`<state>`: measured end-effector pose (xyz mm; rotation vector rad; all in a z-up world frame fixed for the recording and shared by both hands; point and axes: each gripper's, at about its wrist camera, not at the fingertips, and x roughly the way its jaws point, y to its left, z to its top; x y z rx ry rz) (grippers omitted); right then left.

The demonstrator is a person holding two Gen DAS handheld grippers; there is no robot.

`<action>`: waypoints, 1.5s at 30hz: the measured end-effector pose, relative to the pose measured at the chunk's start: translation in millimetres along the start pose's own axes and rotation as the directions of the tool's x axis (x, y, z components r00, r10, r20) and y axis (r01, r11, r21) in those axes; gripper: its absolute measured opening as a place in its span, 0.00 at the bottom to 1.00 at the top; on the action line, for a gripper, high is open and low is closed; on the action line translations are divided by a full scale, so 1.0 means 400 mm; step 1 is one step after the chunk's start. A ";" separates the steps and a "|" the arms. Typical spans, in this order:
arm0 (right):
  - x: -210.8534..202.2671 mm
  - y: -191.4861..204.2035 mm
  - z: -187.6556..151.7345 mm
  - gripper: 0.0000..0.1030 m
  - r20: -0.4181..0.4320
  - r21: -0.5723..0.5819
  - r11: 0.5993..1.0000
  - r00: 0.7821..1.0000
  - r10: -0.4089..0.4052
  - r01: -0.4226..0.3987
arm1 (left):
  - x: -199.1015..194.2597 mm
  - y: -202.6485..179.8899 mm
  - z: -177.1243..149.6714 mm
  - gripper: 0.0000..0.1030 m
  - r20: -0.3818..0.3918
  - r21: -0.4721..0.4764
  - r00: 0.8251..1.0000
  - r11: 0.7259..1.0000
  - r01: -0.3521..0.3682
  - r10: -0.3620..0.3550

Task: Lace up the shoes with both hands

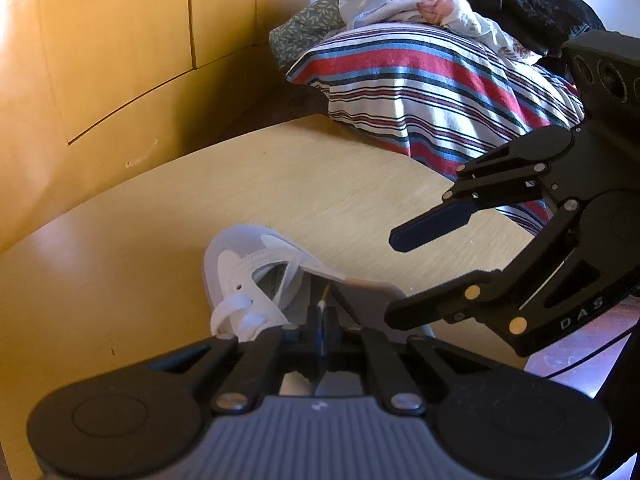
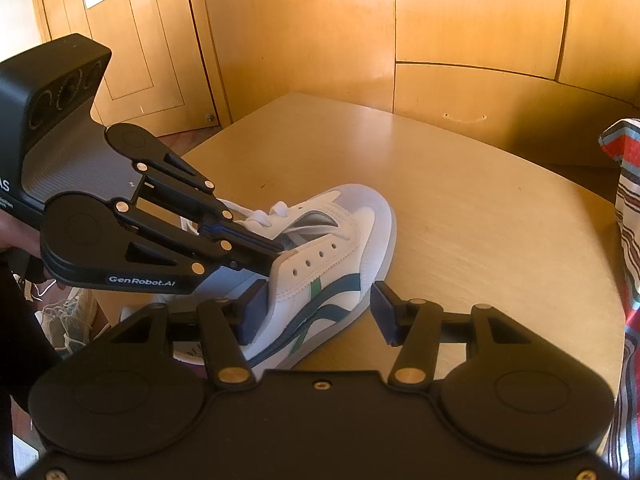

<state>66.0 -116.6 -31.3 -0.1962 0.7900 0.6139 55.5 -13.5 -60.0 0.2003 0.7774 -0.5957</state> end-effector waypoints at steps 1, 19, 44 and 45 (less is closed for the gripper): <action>0.000 0.000 0.000 0.52 0.000 0.000 1.000 1.000 0.001 -0.001 | 0.001 0.000 -0.001 0.02 -0.002 -0.002 1.000 1.000 -0.001 0.001; -0.001 -0.005 -0.003 0.54 -0.003 0.014 1.000 1.000 0.011 -0.011 | -0.004 0.004 -0.003 0.02 0.017 -0.010 1.000 1.000 0.013 -0.013; -0.064 -0.034 -0.016 0.53 0.025 0.075 0.995 0.998 0.058 -0.059 | 0.007 -0.013 0.012 0.02 0.053 0.052 0.999 0.999 0.005 -0.008; -0.075 -0.049 -0.021 0.53 0.037 0.100 0.993 0.998 0.054 -0.057 | 0.003 -0.014 0.011 0.02 0.055 0.056 0.998 0.998 0.002 -0.005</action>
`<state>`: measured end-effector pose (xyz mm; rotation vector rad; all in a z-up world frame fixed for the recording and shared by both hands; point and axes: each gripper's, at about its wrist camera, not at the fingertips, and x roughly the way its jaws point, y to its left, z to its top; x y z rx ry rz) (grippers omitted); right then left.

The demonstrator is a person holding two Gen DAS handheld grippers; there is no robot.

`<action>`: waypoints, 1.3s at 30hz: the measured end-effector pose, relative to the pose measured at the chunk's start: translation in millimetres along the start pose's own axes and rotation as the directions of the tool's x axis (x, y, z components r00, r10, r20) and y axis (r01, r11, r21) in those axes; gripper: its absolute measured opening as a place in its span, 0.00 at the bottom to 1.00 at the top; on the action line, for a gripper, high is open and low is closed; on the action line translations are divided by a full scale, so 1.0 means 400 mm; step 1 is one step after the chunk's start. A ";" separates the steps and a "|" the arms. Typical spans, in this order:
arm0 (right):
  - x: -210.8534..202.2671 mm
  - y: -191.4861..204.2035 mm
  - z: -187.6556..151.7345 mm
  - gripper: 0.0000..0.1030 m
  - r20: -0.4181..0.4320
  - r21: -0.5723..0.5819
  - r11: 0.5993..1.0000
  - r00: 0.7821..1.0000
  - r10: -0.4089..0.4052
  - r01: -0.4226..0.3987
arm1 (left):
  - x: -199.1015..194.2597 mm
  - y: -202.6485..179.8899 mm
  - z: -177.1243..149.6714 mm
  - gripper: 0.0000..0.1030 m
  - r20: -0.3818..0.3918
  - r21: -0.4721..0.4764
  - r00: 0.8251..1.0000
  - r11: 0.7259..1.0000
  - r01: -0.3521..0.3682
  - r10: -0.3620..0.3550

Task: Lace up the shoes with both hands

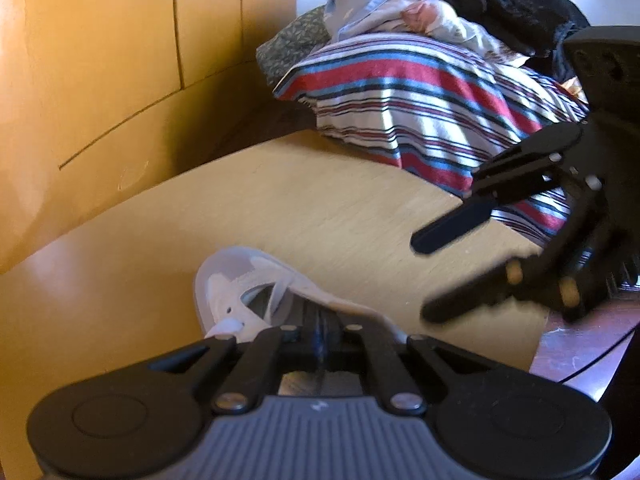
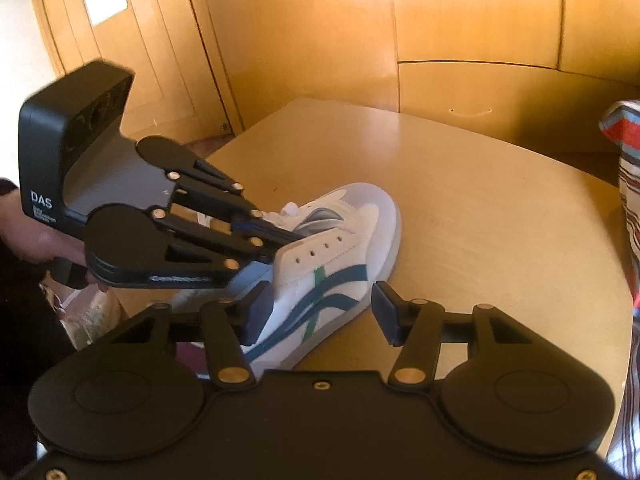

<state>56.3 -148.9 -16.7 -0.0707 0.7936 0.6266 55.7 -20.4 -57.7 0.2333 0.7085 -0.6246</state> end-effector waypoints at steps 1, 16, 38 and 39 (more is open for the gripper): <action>-0.009 -0.017 0.002 0.53 0.017 0.027 1.000 1.000 -0.011 0.011 | -0.002 0.001 0.000 0.02 0.002 -0.001 1.000 1.000 -0.002 0.002; 0.053 -0.043 0.023 0.53 0.027 0.047 0.997 0.997 -0.069 0.068 | -0.002 -0.010 0.000 0.03 -0.036 0.007 0.999 1.000 -0.020 0.020; 0.016 0.015 0.011 0.53 0.023 -0.060 0.998 1.000 0.013 -0.012 | -0.097 -0.045 0.013 0.39 -0.038 0.146 0.998 0.989 -0.036 0.042; 0.006 0.027 0.009 0.53 0.036 -0.089 0.996 0.999 0.036 -0.032 | -0.102 -0.045 0.012 0.47 -0.043 0.162 0.998 0.986 -0.040 0.047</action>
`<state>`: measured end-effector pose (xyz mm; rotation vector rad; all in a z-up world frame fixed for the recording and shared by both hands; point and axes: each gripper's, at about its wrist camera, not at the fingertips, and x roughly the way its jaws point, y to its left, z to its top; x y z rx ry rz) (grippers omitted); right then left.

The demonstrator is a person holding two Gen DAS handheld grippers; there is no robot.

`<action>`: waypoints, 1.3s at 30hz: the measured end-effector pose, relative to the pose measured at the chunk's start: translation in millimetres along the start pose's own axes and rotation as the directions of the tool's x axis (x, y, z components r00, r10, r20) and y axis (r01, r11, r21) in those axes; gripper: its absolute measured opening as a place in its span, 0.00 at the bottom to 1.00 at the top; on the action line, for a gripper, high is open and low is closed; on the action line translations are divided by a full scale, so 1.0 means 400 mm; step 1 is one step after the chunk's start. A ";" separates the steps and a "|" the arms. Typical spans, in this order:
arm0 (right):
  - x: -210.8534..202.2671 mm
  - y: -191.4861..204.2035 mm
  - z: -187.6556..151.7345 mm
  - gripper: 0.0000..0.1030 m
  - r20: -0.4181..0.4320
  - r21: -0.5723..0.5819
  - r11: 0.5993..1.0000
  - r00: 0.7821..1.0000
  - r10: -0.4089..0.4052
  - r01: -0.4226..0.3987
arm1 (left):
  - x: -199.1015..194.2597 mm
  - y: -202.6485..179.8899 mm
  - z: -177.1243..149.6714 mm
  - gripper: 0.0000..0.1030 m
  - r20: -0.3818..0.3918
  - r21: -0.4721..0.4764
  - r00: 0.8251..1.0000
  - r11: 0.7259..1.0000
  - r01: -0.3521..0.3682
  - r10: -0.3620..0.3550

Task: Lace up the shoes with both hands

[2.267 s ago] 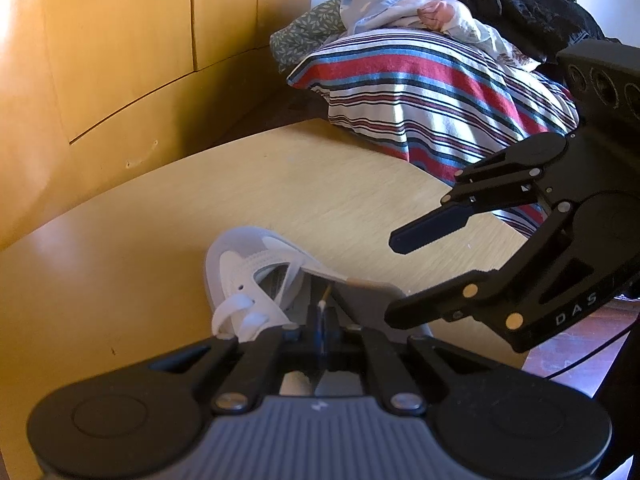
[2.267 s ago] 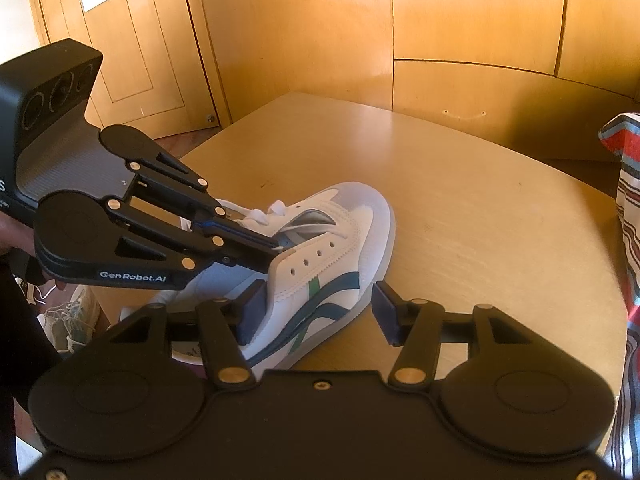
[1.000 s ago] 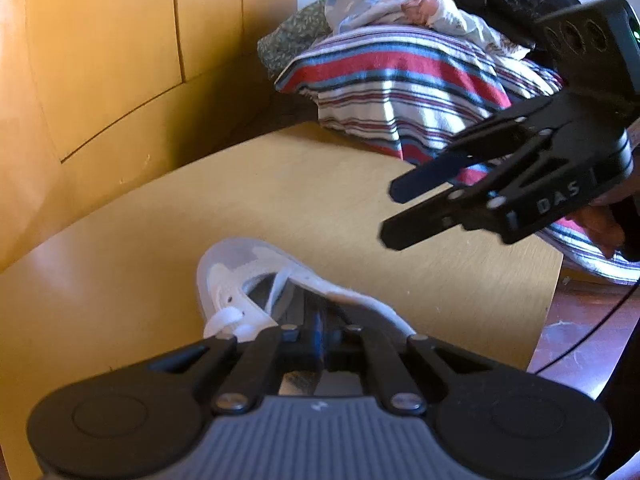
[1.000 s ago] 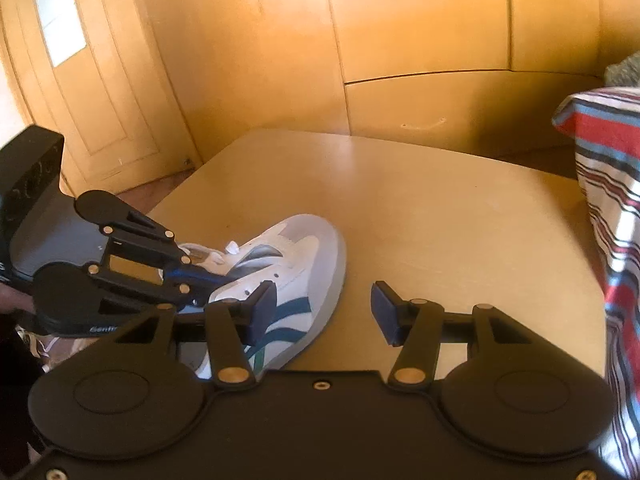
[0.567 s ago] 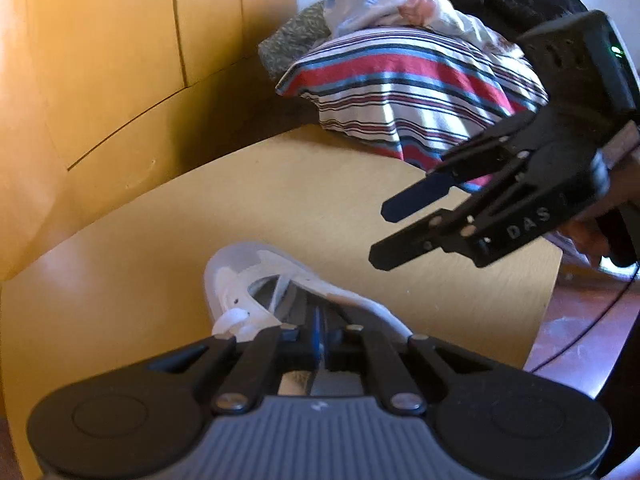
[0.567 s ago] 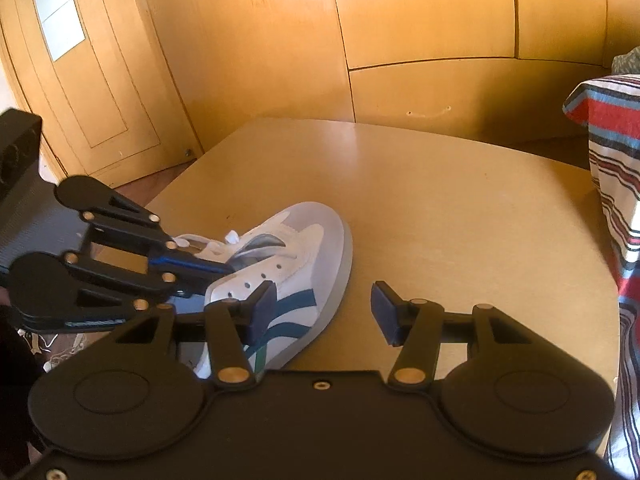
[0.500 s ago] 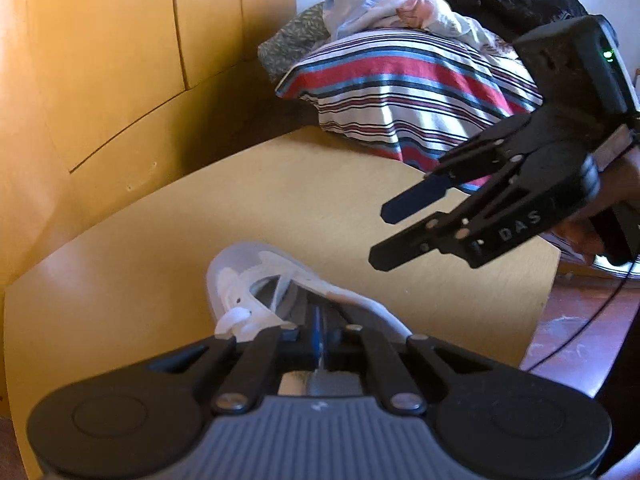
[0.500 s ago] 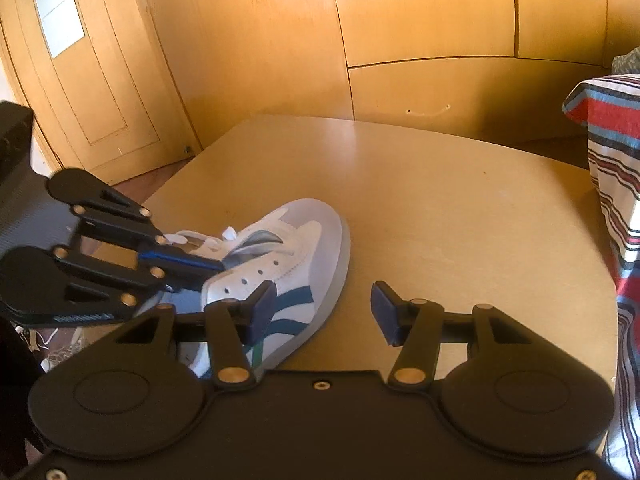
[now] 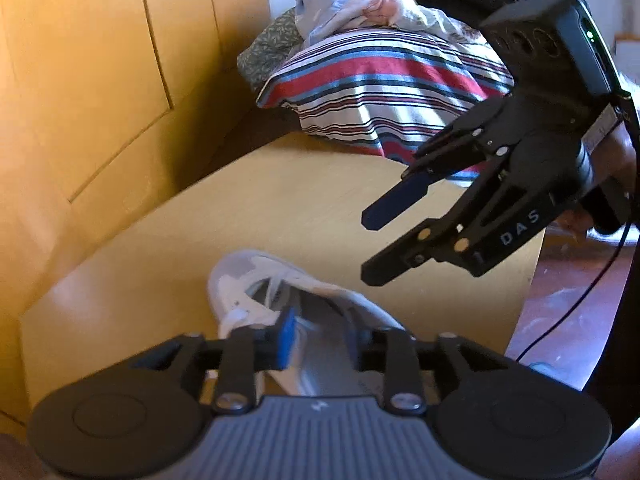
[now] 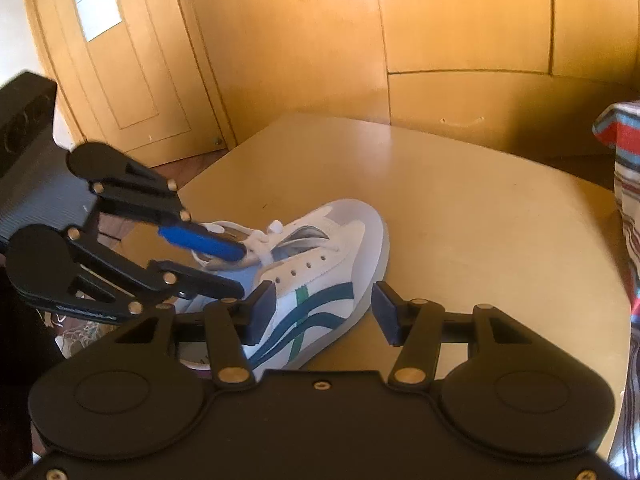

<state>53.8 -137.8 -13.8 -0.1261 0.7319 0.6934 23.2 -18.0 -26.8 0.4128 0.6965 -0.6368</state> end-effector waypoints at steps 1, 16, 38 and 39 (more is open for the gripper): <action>-0.003 0.009 0.003 0.53 0.011 -0.018 1.000 1.000 0.017 -0.017 | -0.005 0.001 -0.002 0.48 -0.005 0.015 1.000 1.000 -0.004 0.004; 0.114 0.238 0.036 0.28 -0.075 -0.448 0.883 0.978 -0.196 0.143 | -0.053 0.083 -0.056 0.48 -0.040 -0.051 0.998 0.997 -0.059 0.057; 0.013 0.256 0.077 0.03 0.062 -0.624 0.699 0.914 -0.401 0.349 | -0.116 0.075 -0.027 0.47 0.153 -0.035 0.988 0.999 -0.015 0.020; 0.004 0.264 0.070 0.03 0.068 -0.676 0.651 0.909 -0.412 0.346 | -0.115 0.071 -0.022 0.44 0.163 -0.029 0.986 1.000 -0.013 0.017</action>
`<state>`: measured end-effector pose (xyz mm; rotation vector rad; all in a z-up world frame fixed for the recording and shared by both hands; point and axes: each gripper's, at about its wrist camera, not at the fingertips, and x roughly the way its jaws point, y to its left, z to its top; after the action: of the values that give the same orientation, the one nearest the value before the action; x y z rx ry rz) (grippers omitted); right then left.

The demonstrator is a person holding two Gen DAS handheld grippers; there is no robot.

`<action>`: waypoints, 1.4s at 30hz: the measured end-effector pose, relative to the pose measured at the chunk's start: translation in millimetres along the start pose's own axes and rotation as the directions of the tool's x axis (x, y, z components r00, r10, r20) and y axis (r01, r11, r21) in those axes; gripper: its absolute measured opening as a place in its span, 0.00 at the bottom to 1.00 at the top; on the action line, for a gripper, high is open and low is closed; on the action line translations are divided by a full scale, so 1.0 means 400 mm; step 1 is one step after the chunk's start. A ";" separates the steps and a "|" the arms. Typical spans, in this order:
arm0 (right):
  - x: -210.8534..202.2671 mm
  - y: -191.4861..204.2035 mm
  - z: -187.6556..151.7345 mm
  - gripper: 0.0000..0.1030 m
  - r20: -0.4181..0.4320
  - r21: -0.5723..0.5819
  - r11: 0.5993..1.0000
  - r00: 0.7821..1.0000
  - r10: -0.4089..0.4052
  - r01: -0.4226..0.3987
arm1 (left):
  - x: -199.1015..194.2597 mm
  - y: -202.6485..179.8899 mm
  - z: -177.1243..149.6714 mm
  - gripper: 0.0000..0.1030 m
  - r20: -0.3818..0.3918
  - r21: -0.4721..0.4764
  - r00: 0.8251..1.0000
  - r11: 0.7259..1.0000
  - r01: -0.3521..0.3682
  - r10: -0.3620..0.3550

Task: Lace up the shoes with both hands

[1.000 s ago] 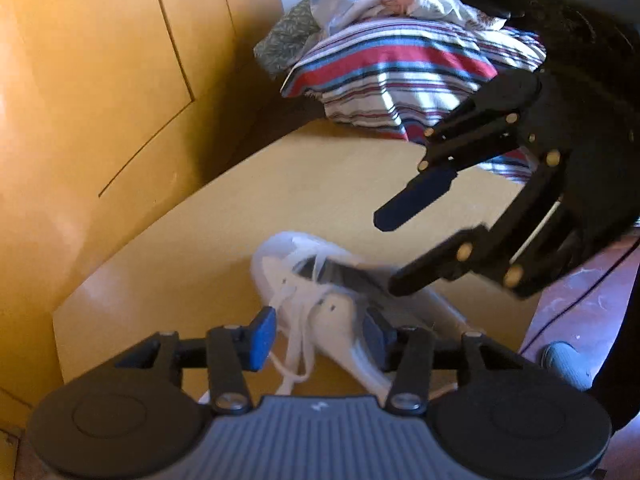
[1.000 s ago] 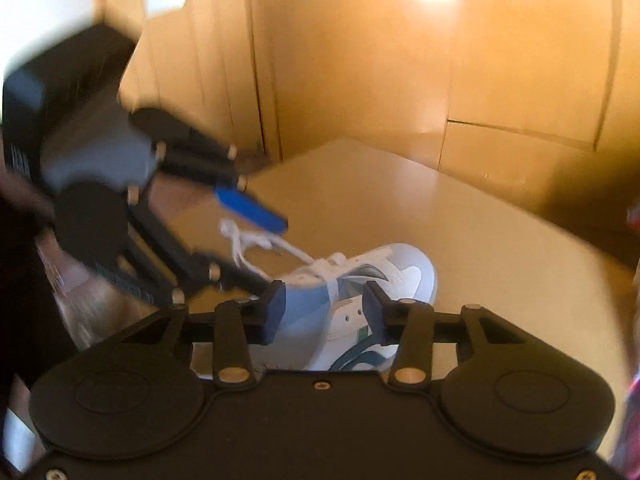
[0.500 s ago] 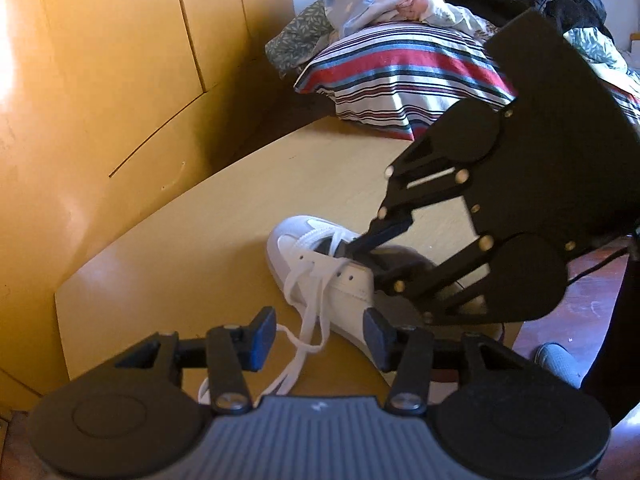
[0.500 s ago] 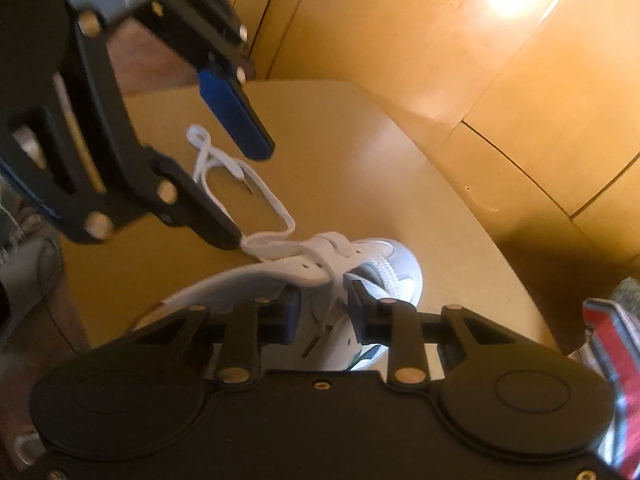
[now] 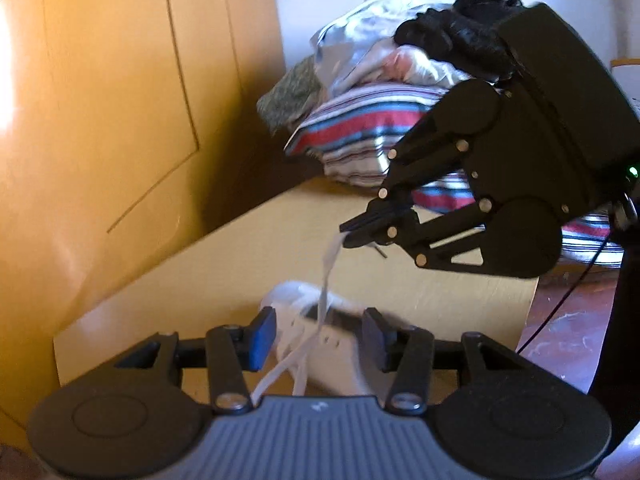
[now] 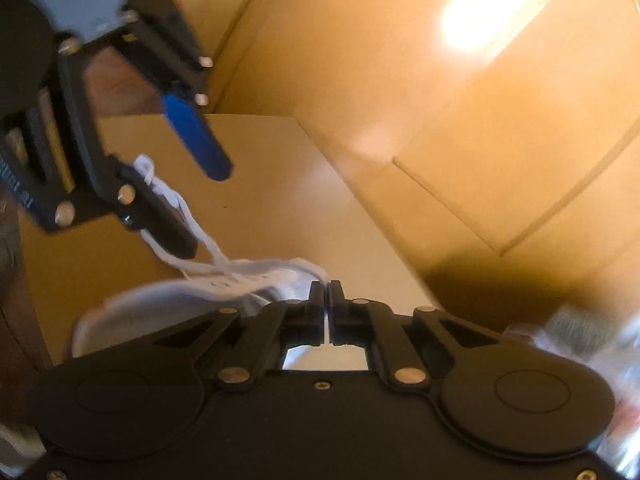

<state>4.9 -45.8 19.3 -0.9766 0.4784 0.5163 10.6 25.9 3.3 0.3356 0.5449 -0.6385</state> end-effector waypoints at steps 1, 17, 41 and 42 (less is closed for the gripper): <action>-0.012 0.007 -0.002 0.03 -0.002 -0.068 0.998 1.000 -0.013 0.013 | 0.003 -0.003 0.005 0.43 0.007 -0.001 1.000 1.000 0.007 -0.007; -0.063 0.106 -0.064 0.27 0.008 -0.130 0.990 0.999 0.048 -0.047 | 0.113 -0.049 0.011 0.01 -0.100 0.081 0.995 0.997 0.006 0.002; 0.064 0.001 -0.117 0.28 0.133 0.342 0.886 0.949 0.285 -0.314 | 0.103 -0.044 -0.038 0.23 -0.215 0.188 0.971 0.980 -0.059 0.100; 0.069 0.000 -0.118 0.28 0.131 0.340 0.887 0.950 0.283 -0.311 | 0.092 -0.046 -0.031 0.24 -0.197 0.187 0.976 0.981 -0.060 0.097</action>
<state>19.4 -81.3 -19.4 -0.5309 0.6317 0.7126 18.9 0.3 -30.2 0.5960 0.6694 -0.5809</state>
